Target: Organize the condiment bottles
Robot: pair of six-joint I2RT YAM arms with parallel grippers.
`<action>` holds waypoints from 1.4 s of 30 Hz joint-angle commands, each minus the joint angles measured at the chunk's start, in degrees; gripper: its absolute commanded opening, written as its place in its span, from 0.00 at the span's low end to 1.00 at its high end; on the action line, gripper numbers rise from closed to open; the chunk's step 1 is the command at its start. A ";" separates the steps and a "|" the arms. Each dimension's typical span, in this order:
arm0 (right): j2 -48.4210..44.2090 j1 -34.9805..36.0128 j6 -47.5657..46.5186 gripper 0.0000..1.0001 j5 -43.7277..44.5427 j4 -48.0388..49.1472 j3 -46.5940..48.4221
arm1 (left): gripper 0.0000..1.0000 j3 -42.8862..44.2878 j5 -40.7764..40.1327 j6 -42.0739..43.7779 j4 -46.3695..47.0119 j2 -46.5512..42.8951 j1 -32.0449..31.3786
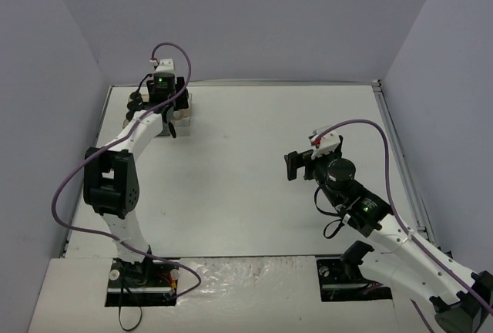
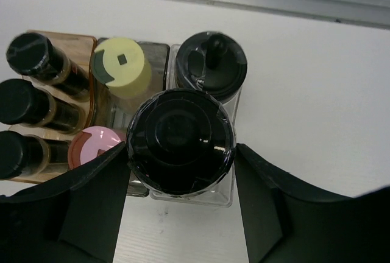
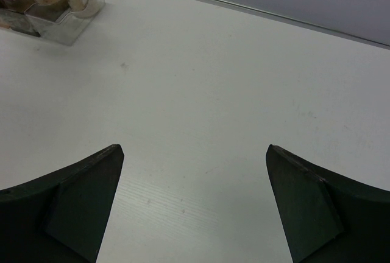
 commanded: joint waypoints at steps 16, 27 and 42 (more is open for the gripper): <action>1.29 -0.22 -0.24 1.00 2.17 3.36 1.31 | 0.12 -0.51 2.74 0.27 6.57 1.09 0.88; 1.31 -0.17 -0.03 1.00 2.22 3.36 1.49 | 0.54 -1.63 2.32 -0.84 6.60 3.07 0.79; -0.88 -0.26 1.38 1.00 2.89 -0.38 6.55 | 0.97 -5.50 3.98 -6.68 -4.39 -13.59 -1.63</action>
